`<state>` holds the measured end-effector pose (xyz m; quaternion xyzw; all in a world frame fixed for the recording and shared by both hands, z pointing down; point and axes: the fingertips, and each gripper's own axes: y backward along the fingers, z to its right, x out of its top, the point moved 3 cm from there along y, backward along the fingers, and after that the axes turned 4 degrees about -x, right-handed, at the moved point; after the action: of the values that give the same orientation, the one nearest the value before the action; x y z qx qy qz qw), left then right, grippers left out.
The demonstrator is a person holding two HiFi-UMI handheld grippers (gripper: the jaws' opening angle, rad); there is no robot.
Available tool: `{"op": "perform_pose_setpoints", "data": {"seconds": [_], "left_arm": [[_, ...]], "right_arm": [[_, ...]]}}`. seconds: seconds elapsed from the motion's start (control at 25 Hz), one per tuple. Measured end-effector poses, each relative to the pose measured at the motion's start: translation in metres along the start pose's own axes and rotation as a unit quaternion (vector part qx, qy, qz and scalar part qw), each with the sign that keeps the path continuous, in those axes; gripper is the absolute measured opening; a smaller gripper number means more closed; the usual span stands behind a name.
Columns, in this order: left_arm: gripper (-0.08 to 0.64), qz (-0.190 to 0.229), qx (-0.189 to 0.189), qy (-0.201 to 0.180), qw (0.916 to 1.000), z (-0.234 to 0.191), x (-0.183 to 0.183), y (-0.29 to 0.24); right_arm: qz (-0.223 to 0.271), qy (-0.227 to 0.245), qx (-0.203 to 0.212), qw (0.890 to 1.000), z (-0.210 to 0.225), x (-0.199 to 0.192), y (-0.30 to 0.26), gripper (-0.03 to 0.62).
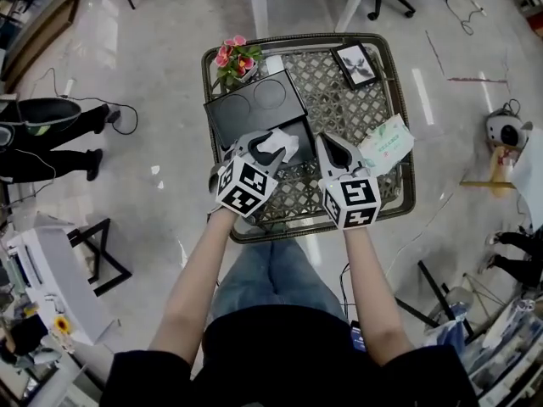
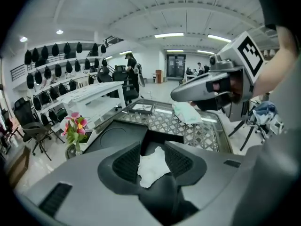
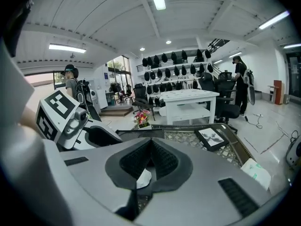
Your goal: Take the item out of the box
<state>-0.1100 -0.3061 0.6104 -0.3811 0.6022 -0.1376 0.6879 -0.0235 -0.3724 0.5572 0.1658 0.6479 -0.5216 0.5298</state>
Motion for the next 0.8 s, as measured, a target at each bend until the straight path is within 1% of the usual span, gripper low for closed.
{"op": "perform_pose_setpoints", "data": {"seconds": [0.08, 0.16, 0.28, 0.36, 0.44, 0.6, 0.68, 0.8], "left_arm": [[0.173, -0.034, -0.009, -0.018, 0.9992, 0.002, -0.009, -0.010], [0.171, -0.066, -0.015, -0.045, 0.9967, 0.004, -0.018, -0.019], [0.159, -0.104, -0.017, -0.091, 0.9902, 0.007, -0.028, -0.031], [0.139, -0.127, -0.017, -0.121, 0.9843, 0.008, -0.032, -0.038], [0.138, -0.155, -0.016, -0.156, 0.9753, 0.009, -0.038, -0.044], [0.138, -0.210, -0.018, -0.234, 0.9492, 0.012, -0.047, -0.057], [0.138, -0.223, -0.017, -0.254, 0.9409, 0.012, -0.049, -0.061], [0.138, -0.242, -0.013, -0.275, 0.9304, 0.011, -0.052, -0.067]], "right_arm": [[-0.015, 0.006, 0.009, 1.000, -0.001, -0.007, -0.007, 0.003], [-0.027, 0.012, 0.016, 0.999, 0.000, -0.013, -0.013, 0.003], [-0.040, 0.019, 0.025, 0.999, -0.001, -0.020, -0.019, 0.003], [-0.044, 0.019, 0.030, 0.998, -0.002, -0.024, -0.022, 0.003], [-0.048, 0.019, 0.033, 0.998, -0.002, -0.027, -0.023, 0.003], [-0.054, 0.019, 0.037, 0.998, 0.000, -0.031, -0.022, 0.003], [-0.055, 0.019, 0.037, 0.998, 0.002, -0.032, -0.021, 0.003], [-0.058, 0.018, 0.037, 0.997, 0.004, -0.033, -0.021, 0.003]]}}
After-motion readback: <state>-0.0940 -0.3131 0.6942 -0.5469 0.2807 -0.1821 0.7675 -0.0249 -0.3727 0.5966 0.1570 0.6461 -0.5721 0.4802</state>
